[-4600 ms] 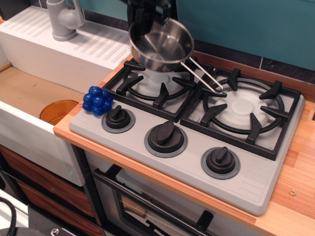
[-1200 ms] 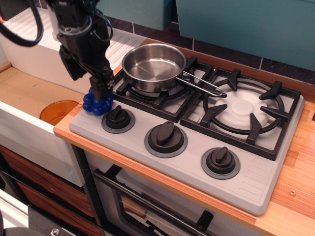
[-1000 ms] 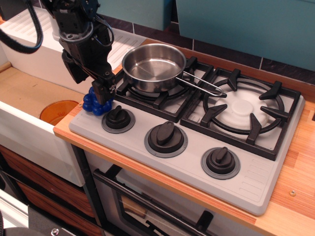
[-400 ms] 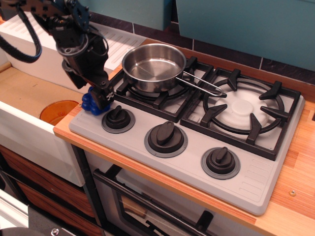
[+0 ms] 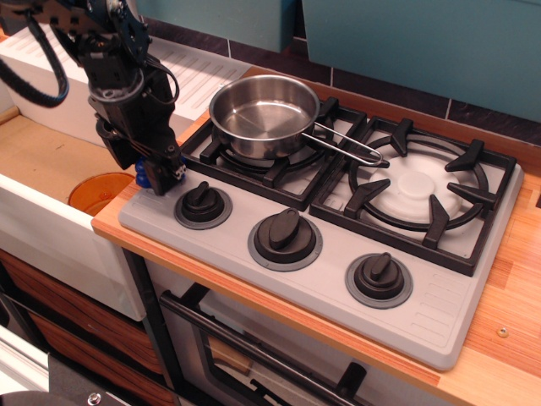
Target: Put pan on stove and put blueberry in pan
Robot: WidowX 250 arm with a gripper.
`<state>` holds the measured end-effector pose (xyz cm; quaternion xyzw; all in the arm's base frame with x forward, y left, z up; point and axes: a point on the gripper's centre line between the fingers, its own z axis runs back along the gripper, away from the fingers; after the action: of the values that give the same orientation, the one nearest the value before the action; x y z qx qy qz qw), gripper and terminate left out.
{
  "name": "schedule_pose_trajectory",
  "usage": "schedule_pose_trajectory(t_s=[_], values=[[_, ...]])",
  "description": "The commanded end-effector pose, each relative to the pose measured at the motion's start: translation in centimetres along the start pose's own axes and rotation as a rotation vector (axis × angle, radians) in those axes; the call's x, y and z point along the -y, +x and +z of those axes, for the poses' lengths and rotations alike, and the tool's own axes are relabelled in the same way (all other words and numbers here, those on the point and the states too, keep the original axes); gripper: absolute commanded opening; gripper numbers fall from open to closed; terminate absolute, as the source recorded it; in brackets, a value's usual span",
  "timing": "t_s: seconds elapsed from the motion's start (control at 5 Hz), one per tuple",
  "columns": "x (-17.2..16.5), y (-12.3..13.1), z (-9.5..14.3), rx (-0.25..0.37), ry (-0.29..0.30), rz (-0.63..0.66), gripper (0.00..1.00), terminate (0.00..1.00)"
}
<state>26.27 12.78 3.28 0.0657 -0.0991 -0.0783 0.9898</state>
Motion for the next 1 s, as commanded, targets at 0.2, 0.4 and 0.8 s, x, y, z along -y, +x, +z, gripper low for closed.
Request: schedule_pose_trajectory(t_s=[0.2, 0.4, 0.8], values=[[-0.4, 2.1, 1.4, -0.033, 0.008, -0.002, 0.0, 0.0], [-0.3, 2.2, 1.7, -0.034, 0.009, -0.006, 0.0, 0.0], [-0.7, 1.7, 4.7, -0.082, 0.034, -0.008, 0.0, 0.0]])
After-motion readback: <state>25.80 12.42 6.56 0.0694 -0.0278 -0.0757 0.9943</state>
